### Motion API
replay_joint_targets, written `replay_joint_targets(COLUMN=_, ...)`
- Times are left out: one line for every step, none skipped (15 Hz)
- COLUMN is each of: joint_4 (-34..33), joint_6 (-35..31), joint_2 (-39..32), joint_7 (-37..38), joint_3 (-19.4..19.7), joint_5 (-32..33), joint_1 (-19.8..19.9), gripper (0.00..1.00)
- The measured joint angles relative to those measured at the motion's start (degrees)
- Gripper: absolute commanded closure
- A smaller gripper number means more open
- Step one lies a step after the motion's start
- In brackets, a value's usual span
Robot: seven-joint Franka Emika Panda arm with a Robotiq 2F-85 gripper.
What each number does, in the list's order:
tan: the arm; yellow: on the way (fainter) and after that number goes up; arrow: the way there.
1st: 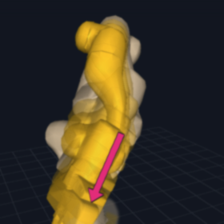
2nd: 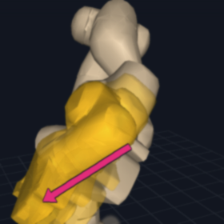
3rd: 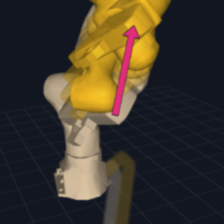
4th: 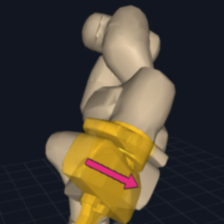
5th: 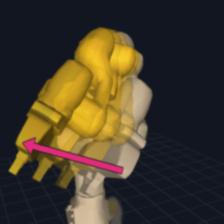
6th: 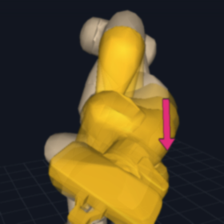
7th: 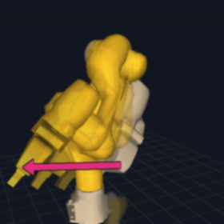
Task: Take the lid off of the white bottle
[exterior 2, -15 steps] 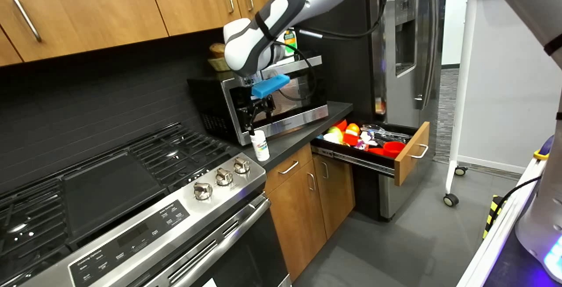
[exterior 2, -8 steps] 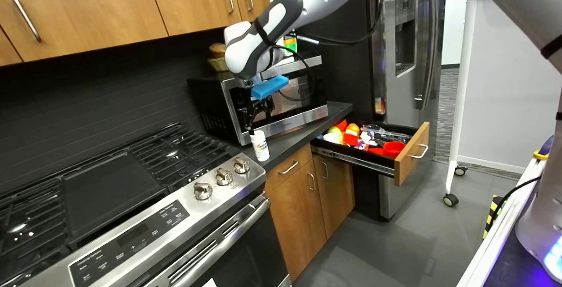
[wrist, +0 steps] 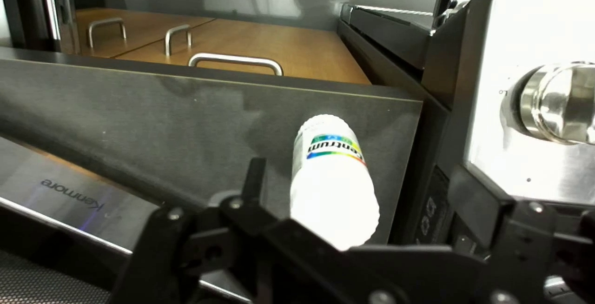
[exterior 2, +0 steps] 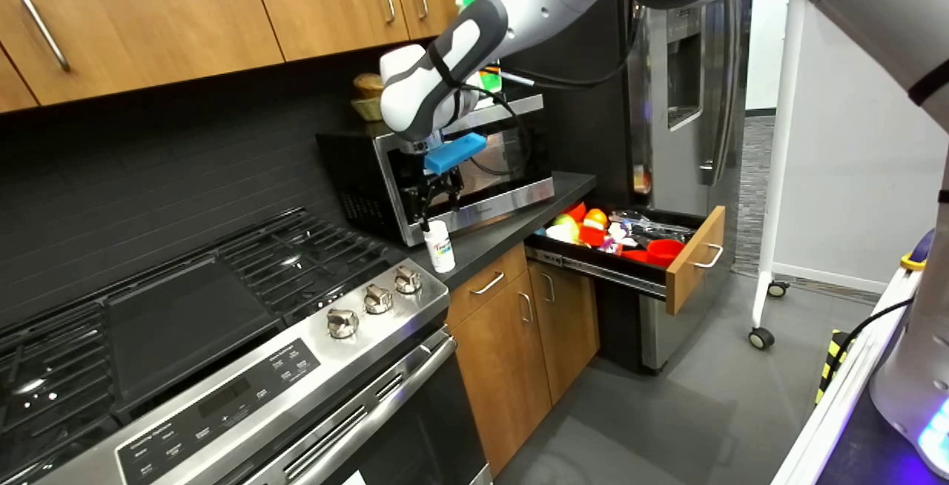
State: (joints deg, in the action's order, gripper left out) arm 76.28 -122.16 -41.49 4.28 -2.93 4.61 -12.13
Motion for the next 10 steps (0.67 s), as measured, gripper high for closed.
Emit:
replay_joint_targets(joint_4=-0.27, joint_6=0.04, joint_2=-0.27, joint_7=0.0, joint_3=0.09, joint_5=0.0, joint_1=0.0, gripper=0.0)
replay_joint_targets(joint_4=-0.57, joint_6=0.11, joint_2=-0.57, joint_7=0.0, joint_3=0.17, joint_5=0.0, joint_1=0.0, gripper=0.0)
replay_joint_targets(joint_4=-0.81, joint_6=0.17, joint_2=-0.84, joint_7=-0.01, joint_3=0.21, joint_5=0.0, joint_1=0.0, gripper=0.0)
replay_joint_targets(joint_4=-1.09, joint_6=0.26, joint_2=-1.11, joint_7=-0.02, joint_3=0.23, joint_5=0.0, joint_1=0.01, gripper=0.0)
replay_joint_targets(joint_4=-1.4, joint_6=0.43, joint_2=-1.34, joint_7=-0.04, joint_3=0.23, joint_5=0.0, joint_1=0.01, gripper=0.0)
replay_joint_targets(joint_4=-1.74, joint_6=0.65, joint_2=-1.58, joint_7=-0.05, joint_3=0.23, joint_5=0.0, joint_1=0.0, gripper=0.0)
replay_joint_targets(joint_4=-2.16, joint_6=0.88, joint_2=-1.84, joint_7=-0.05, joint_3=0.23, joint_5=0.0, joint_1=0.0, gripper=0.0)
replay_joint_targets(joint_4=-2.5, joint_6=1.07, joint_2=-2.06, joint_7=-0.06, joint_3=0.23, joint_5=0.0, joint_1=0.0, gripper=0.0)
replay_joint_targets(joint_4=-2.86, joint_6=1.22, joint_2=-2.31, joint_7=-0.07, joint_3=0.24, joint_5=0.0, joint_1=0.0, gripper=0.0)
replay_joint_targets(joint_4=-3.25, joint_6=1.39, joint_2=-2.56, joint_7=-0.11, joint_3=0.24, joint_5=0.0, joint_1=0.0, gripper=0.0)
